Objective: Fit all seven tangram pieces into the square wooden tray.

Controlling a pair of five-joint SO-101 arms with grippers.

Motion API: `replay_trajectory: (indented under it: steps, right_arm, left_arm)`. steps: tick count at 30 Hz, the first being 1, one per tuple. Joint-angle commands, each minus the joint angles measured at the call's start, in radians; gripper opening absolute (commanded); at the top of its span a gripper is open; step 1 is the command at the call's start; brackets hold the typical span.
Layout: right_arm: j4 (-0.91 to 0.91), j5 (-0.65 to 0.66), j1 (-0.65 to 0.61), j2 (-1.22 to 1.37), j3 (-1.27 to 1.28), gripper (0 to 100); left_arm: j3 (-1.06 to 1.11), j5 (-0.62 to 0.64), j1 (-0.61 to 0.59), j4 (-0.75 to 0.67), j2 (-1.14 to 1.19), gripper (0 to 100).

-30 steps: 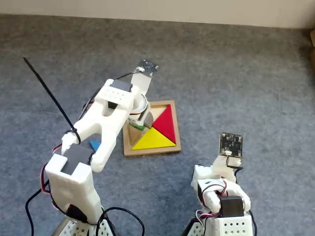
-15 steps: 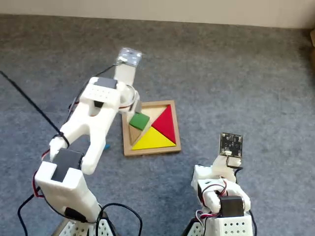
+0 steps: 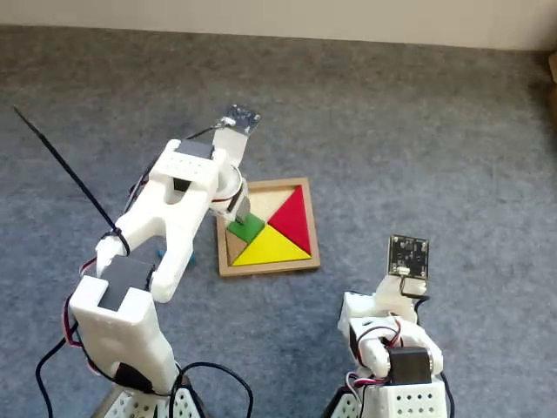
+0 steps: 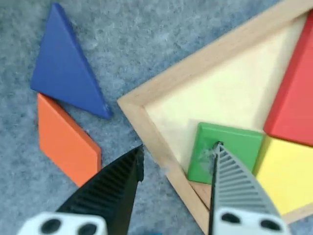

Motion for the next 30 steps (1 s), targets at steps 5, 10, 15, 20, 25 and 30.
replay_trajectory:
  steps: [5,10,15,20,25,30]
  right_arm:
    - [0.010,-0.008,0.005,-0.024,0.120,0.5]
    - [0.010,-0.008,0.005,-0.024,0.120,0.5]
    - [0.010,-0.006,0.005,-0.024,0.120,0.5]
    - [0.010,-0.006,0.005,-0.025,0.120,0.5]
    - [0.010,-0.006,0.007,-0.025,0.120,0.5]
    - [0.010,-0.008,0.007,-0.025,0.120,0.5]
  left_arm:
    - [-0.001,-0.014,0.041,0.066,0.002,22]
    - [0.054,-0.006,0.039,0.060,-0.099,22]
    - [0.223,-0.005,0.031,0.031,-0.355,22]
    - [0.351,-0.009,-0.021,0.009,-0.538,22]
    - [0.412,-0.104,-0.091,0.043,-0.585,22]
    - [0.412,-0.364,-0.188,0.103,-0.565,22]
